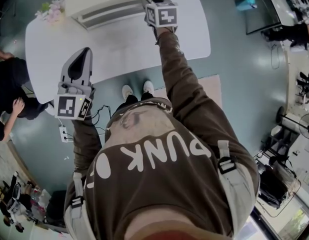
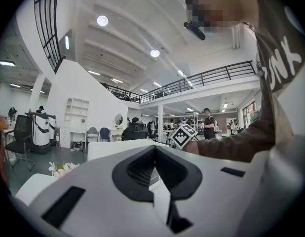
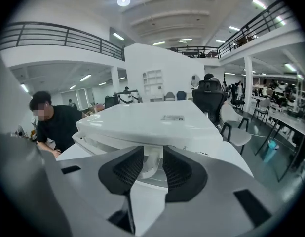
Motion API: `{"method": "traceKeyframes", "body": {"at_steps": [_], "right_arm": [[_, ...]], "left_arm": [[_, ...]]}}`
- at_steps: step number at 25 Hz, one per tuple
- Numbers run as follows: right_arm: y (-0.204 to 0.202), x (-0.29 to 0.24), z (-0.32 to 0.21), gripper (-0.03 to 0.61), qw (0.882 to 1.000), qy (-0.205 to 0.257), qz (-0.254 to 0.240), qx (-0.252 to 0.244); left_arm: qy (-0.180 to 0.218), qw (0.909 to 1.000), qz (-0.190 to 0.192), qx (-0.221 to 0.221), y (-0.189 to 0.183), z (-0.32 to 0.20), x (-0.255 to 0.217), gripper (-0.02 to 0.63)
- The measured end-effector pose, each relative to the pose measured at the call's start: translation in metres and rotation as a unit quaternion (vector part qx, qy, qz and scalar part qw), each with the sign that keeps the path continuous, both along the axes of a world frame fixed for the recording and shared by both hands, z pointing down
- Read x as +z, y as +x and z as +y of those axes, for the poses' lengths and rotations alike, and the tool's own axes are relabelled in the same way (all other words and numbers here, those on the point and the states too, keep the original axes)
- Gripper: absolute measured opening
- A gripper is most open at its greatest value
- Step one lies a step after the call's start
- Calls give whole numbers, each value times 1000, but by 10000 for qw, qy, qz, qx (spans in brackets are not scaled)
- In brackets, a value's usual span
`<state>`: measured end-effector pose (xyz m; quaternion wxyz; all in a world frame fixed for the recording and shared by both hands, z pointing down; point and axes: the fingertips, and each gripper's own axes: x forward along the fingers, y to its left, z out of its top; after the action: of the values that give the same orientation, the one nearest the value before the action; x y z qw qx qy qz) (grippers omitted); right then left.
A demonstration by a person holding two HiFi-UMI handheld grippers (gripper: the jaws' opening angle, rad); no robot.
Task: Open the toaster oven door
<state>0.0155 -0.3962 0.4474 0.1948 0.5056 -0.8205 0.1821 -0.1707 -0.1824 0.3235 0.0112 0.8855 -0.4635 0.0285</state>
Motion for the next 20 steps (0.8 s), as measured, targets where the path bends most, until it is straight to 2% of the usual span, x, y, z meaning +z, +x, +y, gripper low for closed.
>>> {"method": "traceKeyframes", "body": {"at_steps": [7,15,20], "right_arm": [[-8,6,-7,115,9995,-307,-5,-99],[0,5,9,114,9997,-185,27,-162],[-1,9,33,110,9996,116,125,-218]], "left_arm": [[4,10000,20,-37,-4,-1,0,3],[34,10000,-7,-8,7,2,-5,3],[34,10000,-18,28,8,5,-4,3]]}}
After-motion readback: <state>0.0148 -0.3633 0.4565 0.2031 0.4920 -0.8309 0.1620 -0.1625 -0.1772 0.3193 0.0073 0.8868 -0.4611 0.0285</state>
